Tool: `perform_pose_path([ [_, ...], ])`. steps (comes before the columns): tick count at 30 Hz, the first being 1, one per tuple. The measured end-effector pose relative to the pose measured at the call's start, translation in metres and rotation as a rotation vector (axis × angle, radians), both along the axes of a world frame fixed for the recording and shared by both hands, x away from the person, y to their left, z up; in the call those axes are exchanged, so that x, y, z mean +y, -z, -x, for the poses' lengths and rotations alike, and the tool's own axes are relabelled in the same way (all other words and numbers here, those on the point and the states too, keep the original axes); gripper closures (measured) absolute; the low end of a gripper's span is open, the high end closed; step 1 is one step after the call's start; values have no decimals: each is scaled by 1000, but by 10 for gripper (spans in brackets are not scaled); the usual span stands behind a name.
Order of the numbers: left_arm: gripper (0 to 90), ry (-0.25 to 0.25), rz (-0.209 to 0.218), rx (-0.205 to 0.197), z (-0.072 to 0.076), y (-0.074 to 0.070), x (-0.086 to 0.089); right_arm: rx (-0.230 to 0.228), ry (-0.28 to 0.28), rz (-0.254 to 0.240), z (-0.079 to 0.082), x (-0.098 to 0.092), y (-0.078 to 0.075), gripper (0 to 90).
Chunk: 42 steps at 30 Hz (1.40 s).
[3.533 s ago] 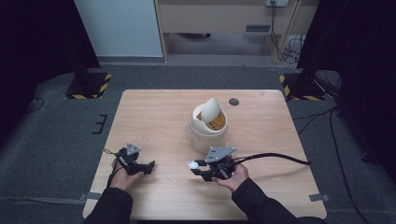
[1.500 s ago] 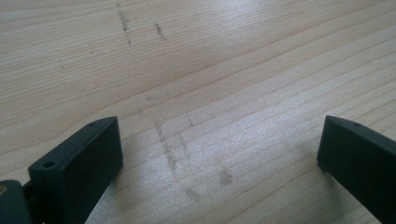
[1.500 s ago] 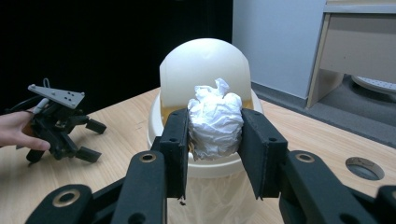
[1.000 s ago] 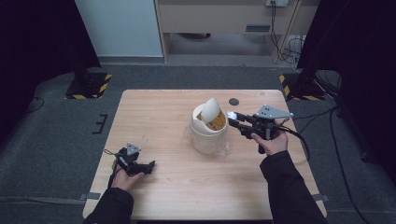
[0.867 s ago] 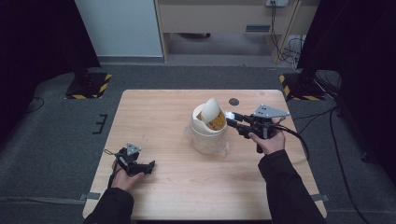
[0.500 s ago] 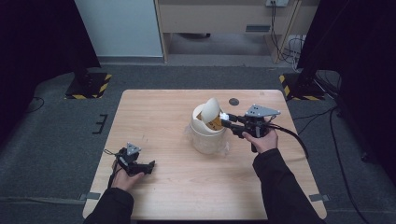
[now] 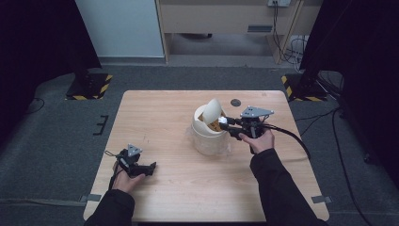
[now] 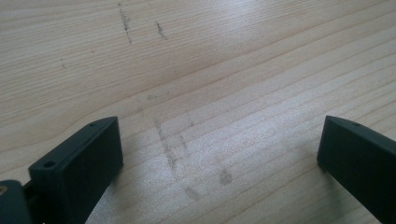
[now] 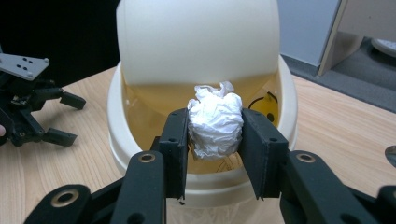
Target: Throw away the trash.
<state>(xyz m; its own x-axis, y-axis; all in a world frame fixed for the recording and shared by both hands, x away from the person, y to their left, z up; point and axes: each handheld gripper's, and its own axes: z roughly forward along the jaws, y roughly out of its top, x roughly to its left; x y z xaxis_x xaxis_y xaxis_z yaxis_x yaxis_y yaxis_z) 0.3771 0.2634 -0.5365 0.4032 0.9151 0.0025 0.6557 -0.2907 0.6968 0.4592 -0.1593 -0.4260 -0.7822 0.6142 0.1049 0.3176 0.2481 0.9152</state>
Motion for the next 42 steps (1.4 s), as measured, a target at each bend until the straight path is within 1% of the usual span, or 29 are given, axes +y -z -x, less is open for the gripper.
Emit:
perform_pose_path([
  [3,0,0,0,0,0,0,0,6,-1,-1,-1,2,1,593],
  [5,0,0,0,0,0,0,0,10,-2,-7,-2,4,1,531],
  [7,0,0,0,0,0,0,0,13,-1,-12,-2,5,1,499],
  [10,0,0,0,0,0,0,0,3,8,-24,-1,3,-1,468],
  [12,0,0,0,0,0,0,0,-9,20,-40,0,0,-4,439],
  [15,0,0,0,0,0,0,0,-35,62,-66,3,-9,-8,349],
  [17,0,0,0,0,0,0,0,-41,85,-67,6,-15,-9,297],
  [20,0,-1,0,0,0,0,0,-42,117,-53,12,-27,-8,261],
  [22,0,-1,0,1,0,0,0,-33,140,-48,16,-34,-5,219],
  [25,0,-1,0,0,0,0,0,-10,157,-32,21,-43,1,191],
  [29,0,-1,0,0,0,0,0,22,172,-6,30,-54,13,174],
  [33,0,-1,0,1,0,0,0,53,189,20,35,-65,25,165],
  [36,0,-1,0,1,0,0,0,84,206,28,38,-72,33,158],
  [38,0,-1,0,1,0,0,0,108,222,43,40,-77,39,153],
  [42,0,-1,0,1,0,0,0,155,259,93,41,-89,54,149],
])
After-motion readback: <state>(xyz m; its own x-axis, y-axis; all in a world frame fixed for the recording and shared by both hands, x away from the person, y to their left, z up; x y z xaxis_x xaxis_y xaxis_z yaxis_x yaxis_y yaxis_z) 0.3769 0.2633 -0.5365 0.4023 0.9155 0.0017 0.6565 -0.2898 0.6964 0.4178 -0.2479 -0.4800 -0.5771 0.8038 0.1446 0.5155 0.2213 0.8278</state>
